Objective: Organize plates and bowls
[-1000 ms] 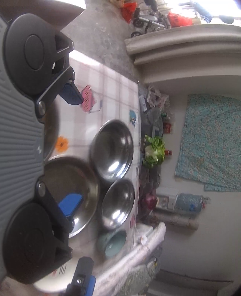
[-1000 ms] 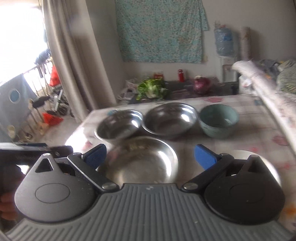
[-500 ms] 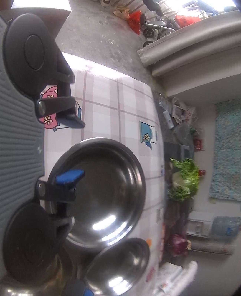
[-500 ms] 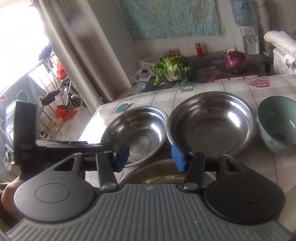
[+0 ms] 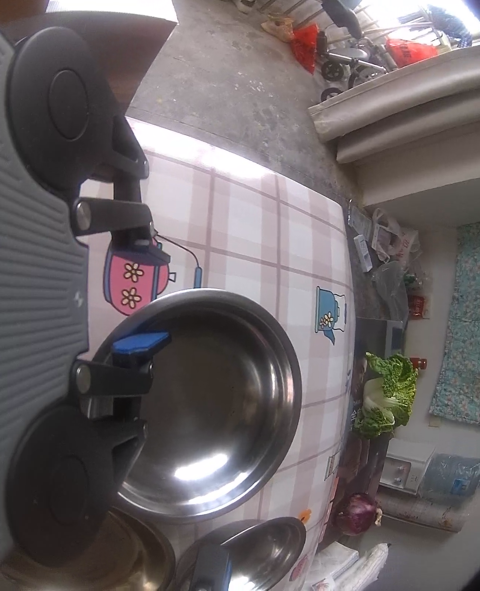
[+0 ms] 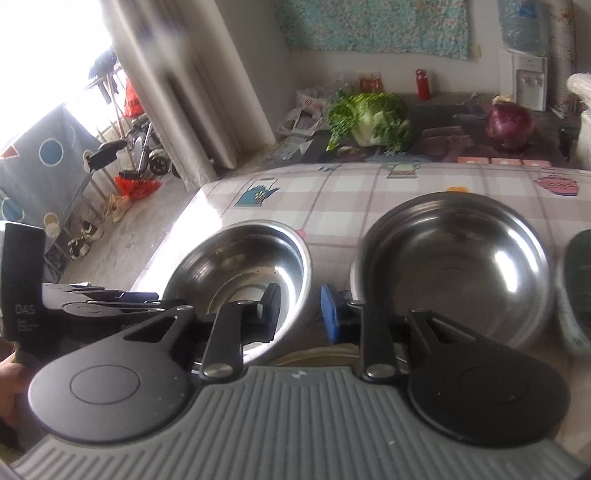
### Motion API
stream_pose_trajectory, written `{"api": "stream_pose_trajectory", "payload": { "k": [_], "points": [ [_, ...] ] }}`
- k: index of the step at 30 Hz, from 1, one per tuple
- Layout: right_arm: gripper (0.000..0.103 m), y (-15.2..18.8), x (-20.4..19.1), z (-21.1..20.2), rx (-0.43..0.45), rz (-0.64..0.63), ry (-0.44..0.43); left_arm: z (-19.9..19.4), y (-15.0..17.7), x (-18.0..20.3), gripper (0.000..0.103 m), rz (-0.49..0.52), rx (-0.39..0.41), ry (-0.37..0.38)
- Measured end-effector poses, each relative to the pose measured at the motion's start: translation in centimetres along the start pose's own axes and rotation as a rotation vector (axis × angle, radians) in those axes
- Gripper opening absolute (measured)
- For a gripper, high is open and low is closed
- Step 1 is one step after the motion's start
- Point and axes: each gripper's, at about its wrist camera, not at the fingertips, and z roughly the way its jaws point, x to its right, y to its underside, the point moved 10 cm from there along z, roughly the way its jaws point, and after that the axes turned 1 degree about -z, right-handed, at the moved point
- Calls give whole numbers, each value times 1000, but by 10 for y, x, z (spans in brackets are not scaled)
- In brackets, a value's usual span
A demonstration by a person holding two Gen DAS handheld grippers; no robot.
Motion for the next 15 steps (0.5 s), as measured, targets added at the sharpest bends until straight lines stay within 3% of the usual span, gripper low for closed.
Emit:
{"api": "stream_pose_trajectory", "payload": {
  "k": [2, 7, 15],
  "points": [
    [21, -1, -8, 12, -19, -24, 6, 1, 1, -2, 51, 1, -4, -6],
    [18, -1, -15, 35, -42, -69, 60, 4, 2, -3, 51, -13, -15, 6],
    [12, 1, -13, 51, -64, -89, 75, 8, 0, 2, 33, -19, -31, 15]
  ]
}}
